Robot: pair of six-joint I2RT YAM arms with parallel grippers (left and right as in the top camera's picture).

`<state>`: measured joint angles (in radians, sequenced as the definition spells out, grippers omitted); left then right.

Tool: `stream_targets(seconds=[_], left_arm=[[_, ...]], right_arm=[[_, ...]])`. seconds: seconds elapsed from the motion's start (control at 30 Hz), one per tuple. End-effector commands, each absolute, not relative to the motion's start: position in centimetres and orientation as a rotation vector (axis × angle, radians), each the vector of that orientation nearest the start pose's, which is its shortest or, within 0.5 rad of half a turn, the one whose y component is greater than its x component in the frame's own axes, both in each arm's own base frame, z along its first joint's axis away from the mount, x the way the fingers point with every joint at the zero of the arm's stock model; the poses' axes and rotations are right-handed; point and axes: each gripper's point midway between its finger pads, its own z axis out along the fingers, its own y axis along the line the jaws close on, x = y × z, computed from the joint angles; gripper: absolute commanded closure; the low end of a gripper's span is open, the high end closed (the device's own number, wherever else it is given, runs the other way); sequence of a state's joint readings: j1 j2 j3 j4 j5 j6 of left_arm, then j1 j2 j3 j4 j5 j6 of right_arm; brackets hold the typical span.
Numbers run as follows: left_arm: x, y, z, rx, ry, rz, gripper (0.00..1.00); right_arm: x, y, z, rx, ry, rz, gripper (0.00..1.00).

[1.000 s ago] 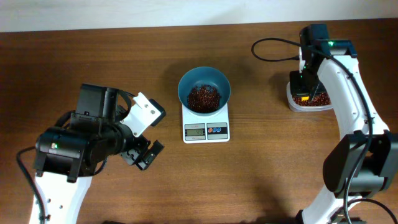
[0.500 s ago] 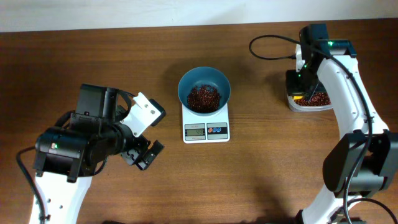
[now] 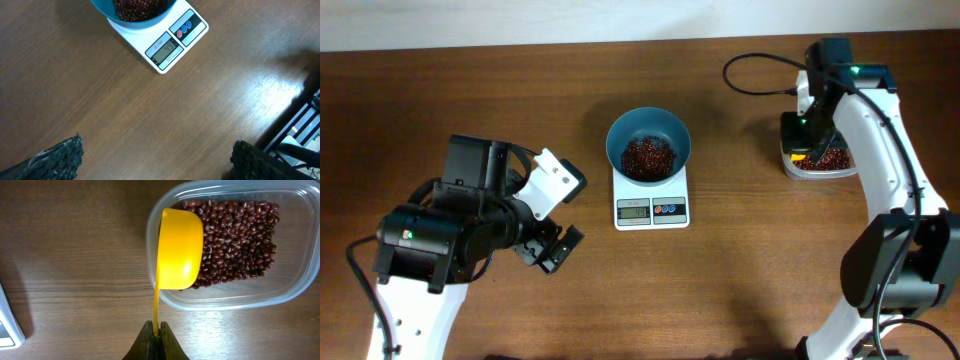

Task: Scoop item into bowl and weigh 50g on scale
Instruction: 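Move the yellow scoop right with the right gripper to the bean tub, then dip the scoop into the beans with the right gripper and lift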

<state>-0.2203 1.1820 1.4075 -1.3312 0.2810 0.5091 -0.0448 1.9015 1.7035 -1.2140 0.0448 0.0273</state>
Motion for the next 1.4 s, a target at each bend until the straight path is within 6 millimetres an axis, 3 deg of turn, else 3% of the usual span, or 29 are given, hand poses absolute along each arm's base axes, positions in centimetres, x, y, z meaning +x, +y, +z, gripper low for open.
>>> stream_targets(seconds=[0.0, 0.1, 0.37, 0.83, 1.03, 1.23, 1.37], left_arm=[[23.7, -10.3, 26.4, 1.031, 2.393, -0.280, 0.01], [23.7, -10.3, 26.4, 1.031, 2.393, -0.280, 0.01], [23.7, -10.3, 26.4, 1.031, 2.394, -0.280, 0.01], [23.7, -10.3, 26.4, 1.031, 2.393, -0.280, 0.01], [23.7, -10.3, 26.4, 1.031, 2.394, -0.280, 0.01], [23.7, -10.3, 26.4, 1.031, 2.394, -0.280, 0.01], [23.7, -10.3, 26.4, 1.031, 2.393, -0.280, 0.01]], right_arm=[[39.5, -2.4, 12.7, 0.190, 2.987, 0.107, 0.96], [39.5, -3.0, 12.8, 0.250, 2.972, 0.215, 0.96], [39.2, -5.9, 13.5, 0.353, 2.938, 0.208, 0.96], [39.3, -6.7, 16.0, 0.307, 2.775, 0.611, 0.96], [38.8, -8.0, 16.7, 0.352, 2.729, 0.683, 0.96], [38.9, -6.4, 19.0, 0.298, 2.667, 0.744, 0.96], [39.2, -3.8, 22.0, 0.174, 2.620, 0.720, 0.96]])
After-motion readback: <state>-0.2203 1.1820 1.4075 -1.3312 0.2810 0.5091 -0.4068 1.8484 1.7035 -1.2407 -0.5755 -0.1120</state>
